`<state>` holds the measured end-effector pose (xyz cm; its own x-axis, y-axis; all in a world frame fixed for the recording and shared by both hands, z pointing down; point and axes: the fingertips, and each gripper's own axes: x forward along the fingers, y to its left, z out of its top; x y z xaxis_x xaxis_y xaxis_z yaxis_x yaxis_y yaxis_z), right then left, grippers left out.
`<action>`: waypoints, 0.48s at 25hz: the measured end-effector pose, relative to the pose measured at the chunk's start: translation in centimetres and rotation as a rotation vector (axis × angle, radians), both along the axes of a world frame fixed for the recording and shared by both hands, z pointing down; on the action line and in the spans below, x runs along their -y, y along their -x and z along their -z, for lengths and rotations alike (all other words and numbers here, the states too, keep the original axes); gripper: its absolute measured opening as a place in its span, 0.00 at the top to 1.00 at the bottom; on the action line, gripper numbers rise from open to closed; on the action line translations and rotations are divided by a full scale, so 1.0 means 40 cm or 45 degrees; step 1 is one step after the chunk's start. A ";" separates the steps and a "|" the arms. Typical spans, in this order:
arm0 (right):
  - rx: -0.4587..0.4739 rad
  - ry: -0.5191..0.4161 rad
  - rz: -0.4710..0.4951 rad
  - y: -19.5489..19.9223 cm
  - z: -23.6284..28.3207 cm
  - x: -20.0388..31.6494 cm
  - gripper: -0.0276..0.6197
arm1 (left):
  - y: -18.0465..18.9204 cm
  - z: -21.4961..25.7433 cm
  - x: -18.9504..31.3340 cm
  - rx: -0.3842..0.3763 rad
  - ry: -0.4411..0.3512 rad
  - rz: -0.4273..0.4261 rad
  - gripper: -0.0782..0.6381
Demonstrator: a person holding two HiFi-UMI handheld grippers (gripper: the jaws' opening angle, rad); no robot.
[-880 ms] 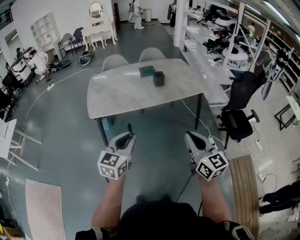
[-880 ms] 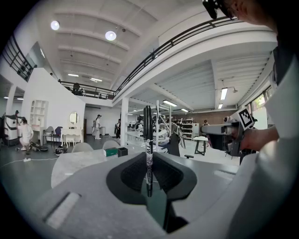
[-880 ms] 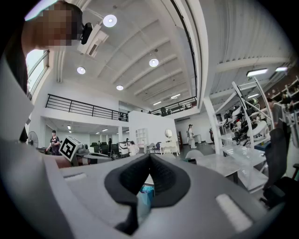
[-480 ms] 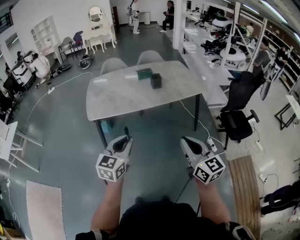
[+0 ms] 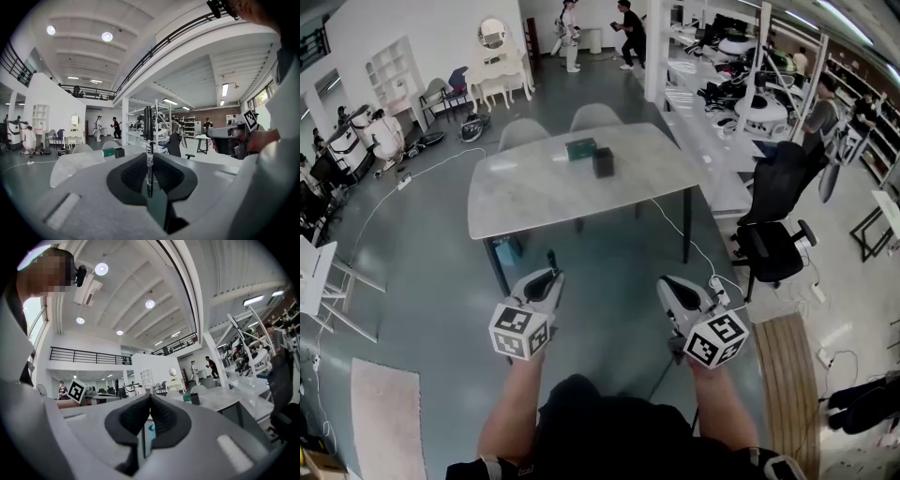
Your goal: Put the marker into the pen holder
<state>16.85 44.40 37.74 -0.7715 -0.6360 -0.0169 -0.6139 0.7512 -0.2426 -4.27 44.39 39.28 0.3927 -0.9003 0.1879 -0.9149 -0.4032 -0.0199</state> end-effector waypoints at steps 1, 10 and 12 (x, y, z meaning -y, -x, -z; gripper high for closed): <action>0.007 0.004 0.005 -0.008 -0.004 -0.002 0.95 | -0.012 -0.004 0.003 -0.003 0.007 -0.005 0.82; -0.015 0.037 0.011 -0.017 -0.043 0.082 0.95 | -0.033 -0.039 0.113 -0.023 0.033 -0.025 0.82; -0.025 0.035 0.003 -0.013 -0.044 0.112 0.95 | -0.024 -0.043 0.150 -0.020 0.024 -0.024 0.82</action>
